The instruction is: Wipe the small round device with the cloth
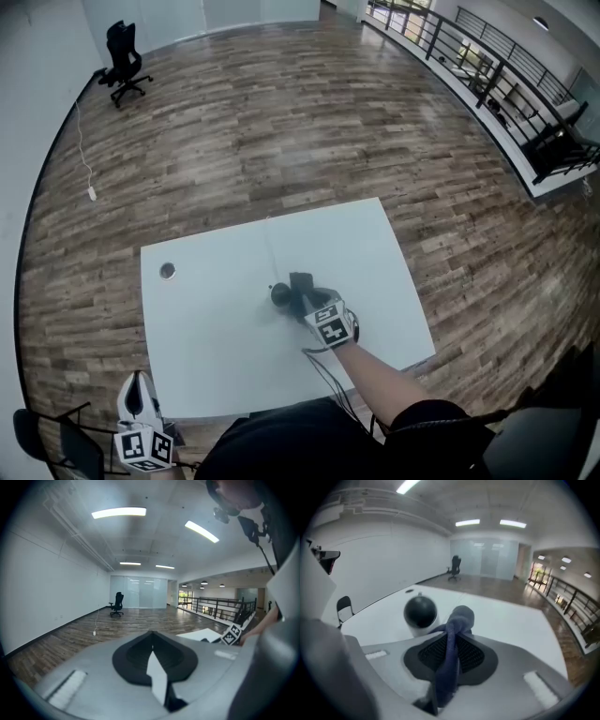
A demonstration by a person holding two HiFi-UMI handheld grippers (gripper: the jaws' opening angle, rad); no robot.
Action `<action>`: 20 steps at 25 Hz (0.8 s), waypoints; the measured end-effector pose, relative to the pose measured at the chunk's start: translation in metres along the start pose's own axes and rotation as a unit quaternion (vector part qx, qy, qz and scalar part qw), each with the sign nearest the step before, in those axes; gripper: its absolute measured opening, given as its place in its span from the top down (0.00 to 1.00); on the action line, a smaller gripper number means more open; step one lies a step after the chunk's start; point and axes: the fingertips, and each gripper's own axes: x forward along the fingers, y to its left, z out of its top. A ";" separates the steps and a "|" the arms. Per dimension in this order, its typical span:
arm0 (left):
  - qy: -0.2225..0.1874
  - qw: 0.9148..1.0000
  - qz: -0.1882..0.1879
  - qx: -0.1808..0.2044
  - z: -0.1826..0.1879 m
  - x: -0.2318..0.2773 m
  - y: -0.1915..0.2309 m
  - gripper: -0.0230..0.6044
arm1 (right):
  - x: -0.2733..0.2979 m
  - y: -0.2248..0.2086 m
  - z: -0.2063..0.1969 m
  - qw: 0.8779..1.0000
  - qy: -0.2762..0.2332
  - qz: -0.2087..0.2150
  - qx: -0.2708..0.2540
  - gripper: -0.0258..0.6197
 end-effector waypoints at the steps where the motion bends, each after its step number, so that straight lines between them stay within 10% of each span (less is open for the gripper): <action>1: -0.001 1.000 0.000 0.000 0.000 0.000 0.000 0.95 | -0.010 -0.009 0.019 0.999 -0.044 -0.026 -0.008 0.87; 6: -0.004 1.000 -0.002 -0.002 -0.002 0.000 -0.001 0.95 | -0.033 0.009 0.091 0.982 -0.137 -0.031 -0.125 0.87; 10: -0.009 1.000 -0.004 0.006 0.003 -0.001 -0.001 0.95 | -0.015 0.057 0.086 0.970 -0.091 0.026 -0.225 0.87; 20: -0.009 1.000 0.003 0.006 0.000 -0.008 0.004 0.95 | -0.009 0.089 0.061 0.954 -0.072 0.053 -0.286 0.87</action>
